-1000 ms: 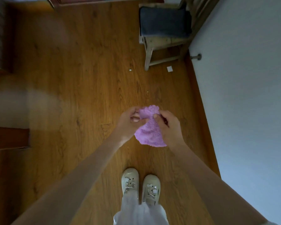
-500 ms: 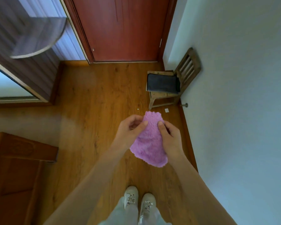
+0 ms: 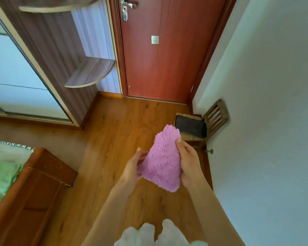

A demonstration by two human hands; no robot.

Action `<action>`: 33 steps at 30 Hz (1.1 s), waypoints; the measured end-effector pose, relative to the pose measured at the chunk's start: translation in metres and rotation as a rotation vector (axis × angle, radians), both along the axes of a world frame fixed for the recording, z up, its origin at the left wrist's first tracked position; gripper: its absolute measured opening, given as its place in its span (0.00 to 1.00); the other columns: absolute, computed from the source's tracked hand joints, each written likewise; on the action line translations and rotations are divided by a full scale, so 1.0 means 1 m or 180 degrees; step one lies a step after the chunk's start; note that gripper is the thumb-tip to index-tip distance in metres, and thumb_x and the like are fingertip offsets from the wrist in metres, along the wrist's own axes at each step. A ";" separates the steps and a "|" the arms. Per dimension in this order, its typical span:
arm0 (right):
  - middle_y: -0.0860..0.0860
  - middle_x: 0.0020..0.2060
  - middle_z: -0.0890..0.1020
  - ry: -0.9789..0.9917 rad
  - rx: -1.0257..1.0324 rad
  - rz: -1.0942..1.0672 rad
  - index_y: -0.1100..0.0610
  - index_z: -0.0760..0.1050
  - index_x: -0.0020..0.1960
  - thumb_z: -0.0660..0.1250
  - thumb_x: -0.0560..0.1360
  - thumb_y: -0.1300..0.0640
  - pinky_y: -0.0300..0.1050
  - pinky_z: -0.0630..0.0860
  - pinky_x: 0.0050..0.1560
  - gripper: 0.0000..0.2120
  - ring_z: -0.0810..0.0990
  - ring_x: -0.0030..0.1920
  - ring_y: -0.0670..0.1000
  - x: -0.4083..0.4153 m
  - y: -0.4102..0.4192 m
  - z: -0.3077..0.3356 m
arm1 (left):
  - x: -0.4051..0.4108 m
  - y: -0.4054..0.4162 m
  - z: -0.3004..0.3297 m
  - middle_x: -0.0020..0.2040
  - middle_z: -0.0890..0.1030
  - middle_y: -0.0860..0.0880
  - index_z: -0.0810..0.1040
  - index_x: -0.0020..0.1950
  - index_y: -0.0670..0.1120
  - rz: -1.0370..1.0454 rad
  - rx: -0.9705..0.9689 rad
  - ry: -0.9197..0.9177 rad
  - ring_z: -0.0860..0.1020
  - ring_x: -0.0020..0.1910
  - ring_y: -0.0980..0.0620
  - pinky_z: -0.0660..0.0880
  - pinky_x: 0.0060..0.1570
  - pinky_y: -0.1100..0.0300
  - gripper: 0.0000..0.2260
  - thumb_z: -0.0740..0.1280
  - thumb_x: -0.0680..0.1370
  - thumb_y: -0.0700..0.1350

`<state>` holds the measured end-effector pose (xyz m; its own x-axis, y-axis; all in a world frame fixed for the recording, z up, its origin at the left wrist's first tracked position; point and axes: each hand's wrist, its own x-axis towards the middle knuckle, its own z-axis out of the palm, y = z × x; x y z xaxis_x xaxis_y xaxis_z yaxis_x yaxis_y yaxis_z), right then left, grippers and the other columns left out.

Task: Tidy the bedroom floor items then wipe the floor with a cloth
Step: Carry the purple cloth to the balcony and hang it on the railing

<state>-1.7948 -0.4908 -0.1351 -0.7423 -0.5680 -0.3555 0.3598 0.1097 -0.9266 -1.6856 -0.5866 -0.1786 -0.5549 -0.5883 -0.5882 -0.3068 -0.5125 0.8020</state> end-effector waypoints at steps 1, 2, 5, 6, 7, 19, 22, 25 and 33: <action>0.48 0.49 0.80 -0.0032 -0.0010 -0.0013 0.48 0.75 0.48 0.59 0.78 0.49 0.46 0.78 0.49 0.07 0.79 0.50 0.51 0.002 -0.003 -0.001 | 0.003 -0.003 0.001 0.55 0.80 0.50 0.79 0.49 0.51 -0.0011 0.0078 0.0034 0.76 0.57 0.47 0.70 0.64 0.46 0.17 0.55 0.80 0.58; 0.48 0.49 0.80 -0.0071 -0.0021 -0.0027 0.49 0.75 0.48 0.59 0.78 0.49 0.48 0.78 0.51 0.07 0.79 0.50 0.52 0.004 -0.005 -0.004 | 0.007 -0.006 0.002 0.57 0.80 0.48 0.80 0.52 0.50 -0.0025 0.0070 0.0053 0.77 0.58 0.46 0.70 0.64 0.45 0.17 0.57 0.79 0.58; 0.51 0.50 0.80 -0.0191 -0.0051 -0.0122 0.50 0.76 0.48 0.60 0.78 0.50 0.49 0.78 0.52 0.07 0.80 0.50 0.54 0.007 -0.012 -0.013 | 0.019 -0.019 0.006 0.57 0.80 0.47 0.80 0.54 0.48 0.0033 -0.0301 0.0113 0.78 0.56 0.47 0.73 0.61 0.47 0.09 0.64 0.78 0.48; 0.52 0.49 0.80 -0.0223 -0.0067 -0.0165 0.51 0.76 0.48 0.60 0.78 0.51 0.48 0.78 0.50 0.07 0.80 0.49 0.54 0.007 -0.015 -0.018 | 0.024 -0.023 0.007 0.55 0.81 0.48 0.80 0.53 0.48 0.0060 -0.0413 0.0206 0.78 0.56 0.47 0.75 0.59 0.49 0.07 0.65 0.78 0.44; 0.52 0.48 0.80 -0.0233 -0.0069 -0.0195 0.51 0.76 0.47 0.60 0.78 0.52 0.47 0.77 0.48 0.07 0.80 0.49 0.55 0.008 -0.018 -0.023 | 0.028 -0.026 0.007 0.54 0.81 0.47 0.80 0.53 0.48 0.0095 -0.0482 0.0340 0.79 0.55 0.47 0.76 0.57 0.50 0.07 0.66 0.77 0.41; 0.44 0.47 0.82 0.1619 -0.0034 0.1590 0.49 0.77 0.50 0.64 0.76 0.53 0.41 0.76 0.51 0.05 0.79 0.49 0.46 0.011 -0.050 -0.046 | 0.051 -0.027 0.014 0.64 0.74 0.57 0.73 0.65 0.53 0.0286 -0.2458 0.0432 0.71 0.64 0.62 0.67 0.61 0.69 0.21 0.71 0.73 0.41; 0.37 0.42 0.81 0.2234 -0.0475 0.1733 0.45 0.78 0.46 0.66 0.74 0.55 0.33 0.75 0.43 0.06 0.80 0.46 0.43 0.009 -0.054 -0.045 | 0.049 -0.017 0.019 0.66 0.72 0.58 0.71 0.65 0.55 0.0211 -0.3065 0.0245 0.67 0.68 0.62 0.64 0.64 0.69 0.24 0.72 0.72 0.43; 0.40 0.45 0.81 0.2610 -0.0924 0.1935 0.49 0.78 0.50 0.67 0.74 0.55 0.35 0.77 0.43 0.05 0.80 0.47 0.43 0.004 -0.053 -0.041 | 0.046 0.003 0.019 0.62 0.76 0.60 0.76 0.62 0.54 0.0706 -0.3396 -0.0109 0.70 0.66 0.62 0.71 0.62 0.63 0.19 0.72 0.72 0.44; 0.43 0.45 0.79 0.3196 -0.1552 0.2220 0.50 0.78 0.53 0.67 0.73 0.55 0.29 0.75 0.43 0.09 0.77 0.46 0.40 0.025 -0.027 -0.034 | 0.056 0.069 0.012 0.45 0.80 0.62 0.77 0.45 0.56 0.2272 -0.3690 -0.0709 0.78 0.44 0.61 0.72 0.45 0.66 0.17 0.68 0.68 0.33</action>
<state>-1.7696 -0.5181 -0.1691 -0.0621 -0.8491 0.5246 -0.4999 -0.4285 -0.7527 -1.6296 -0.5177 -0.1664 0.1118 -0.9126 0.3932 -0.4395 0.3095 0.8433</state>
